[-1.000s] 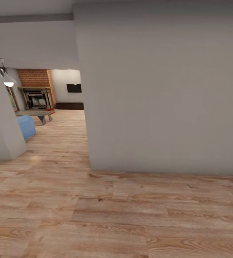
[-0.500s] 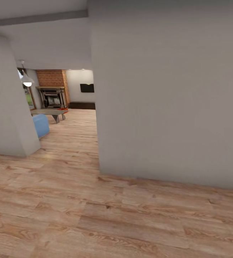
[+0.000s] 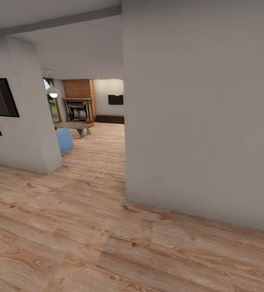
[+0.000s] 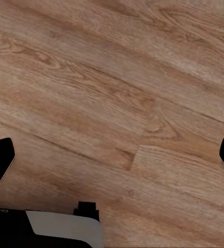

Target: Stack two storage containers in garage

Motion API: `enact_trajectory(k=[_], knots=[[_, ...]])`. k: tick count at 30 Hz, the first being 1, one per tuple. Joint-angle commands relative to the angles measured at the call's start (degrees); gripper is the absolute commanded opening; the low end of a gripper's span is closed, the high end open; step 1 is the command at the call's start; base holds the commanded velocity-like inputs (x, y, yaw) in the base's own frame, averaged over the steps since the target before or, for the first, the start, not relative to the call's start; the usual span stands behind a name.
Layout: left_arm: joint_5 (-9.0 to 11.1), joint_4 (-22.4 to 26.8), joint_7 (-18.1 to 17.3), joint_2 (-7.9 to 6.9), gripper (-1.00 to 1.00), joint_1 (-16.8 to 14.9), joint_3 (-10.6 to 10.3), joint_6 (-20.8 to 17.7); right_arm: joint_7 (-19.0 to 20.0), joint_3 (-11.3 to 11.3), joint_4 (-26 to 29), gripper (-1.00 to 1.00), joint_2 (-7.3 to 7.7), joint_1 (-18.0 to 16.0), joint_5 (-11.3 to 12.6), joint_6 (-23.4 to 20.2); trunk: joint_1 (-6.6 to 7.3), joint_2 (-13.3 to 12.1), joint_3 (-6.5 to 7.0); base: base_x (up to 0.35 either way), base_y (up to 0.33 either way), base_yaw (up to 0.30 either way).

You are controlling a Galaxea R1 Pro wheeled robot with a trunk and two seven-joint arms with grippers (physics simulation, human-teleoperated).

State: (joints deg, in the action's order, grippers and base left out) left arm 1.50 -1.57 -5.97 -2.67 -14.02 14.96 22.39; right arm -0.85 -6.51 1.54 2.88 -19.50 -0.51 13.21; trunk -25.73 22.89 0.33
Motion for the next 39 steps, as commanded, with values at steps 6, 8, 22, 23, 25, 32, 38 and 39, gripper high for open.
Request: enact_trajectory(k=[6, 8, 22, 23, 25, 32, 38, 39], knots=[[0.17, -0.18, -0.44, 0.03, 1.00, -0.04, 0.42, 0.20, -0.10, -0.35, -0.04, 1.00, 0.01, -0.01, -0.08, 0.15, -0.05, 0.03, -0.02, 0.324, 0.000, 0.251], [0.17, -0.18, -0.44, 0.03, 1.00, -0.04, 0.41, 0.20, -0.11, -0.35, -0.04, 1.00, 0.01, -0.01, -0.08, 0.15, -0.05, 0.03, -0.02, 0.325, 0.000, 0.251], [0.17, -0.17, -0.44, 0.03, 1.00, -0.04, 0.37, 0.20, -0.10, -0.35, -0.04, 1.00, 0.02, -0.01, -0.03, 0.15, -0.05, 0.03, -0.02, 0.325, 0.000, 0.153], [0.17, -0.17, -0.44, 0.03, 1.00, -0.04, 0.37, 0.20, -0.10, -0.35, -0.04, 1.00, 0.00, -0.01, -0.03, 0.15, -0.05, 0.03, -0.02, 0.325, 0.000, 0.007], [0.17, -0.17, -0.44, 0.03, 1.00, -0.05, 0.36, 0.20, -0.11, -0.35, -0.04, 1.00, 0.01, -0.01, -0.05, 0.15, -0.05, 0.03, -0.02, 0.325, 0.000, 0.004], [0.17, -0.18, -0.44, 0.03, 1.00, -0.04, 0.34, 0.20, -0.09, -0.35, -0.04, 1.00, 0.02, -0.01, -0.02, 0.15, -0.05, 0.03, -0.02, 0.325, 0.000, 0.001], [0.17, -0.18, -0.44, -0.02, 1.00, -0.04, 0.35, 0.20, -0.11, -0.35, -0.04, 1.00, 0.02, -0.01, -0.02, 0.15, -0.05, 0.03, -0.02, 0.324, 0.014, 0.000], [0.17, -0.18, -0.44, -0.03, 1.00, -0.04, 0.36, 0.20, -0.11, -0.35, -0.04, 1.00, 0.02, -0.01, -0.02, 0.15, -0.05, 0.03, -0.02, 0.324, 0.069, 0.000]])
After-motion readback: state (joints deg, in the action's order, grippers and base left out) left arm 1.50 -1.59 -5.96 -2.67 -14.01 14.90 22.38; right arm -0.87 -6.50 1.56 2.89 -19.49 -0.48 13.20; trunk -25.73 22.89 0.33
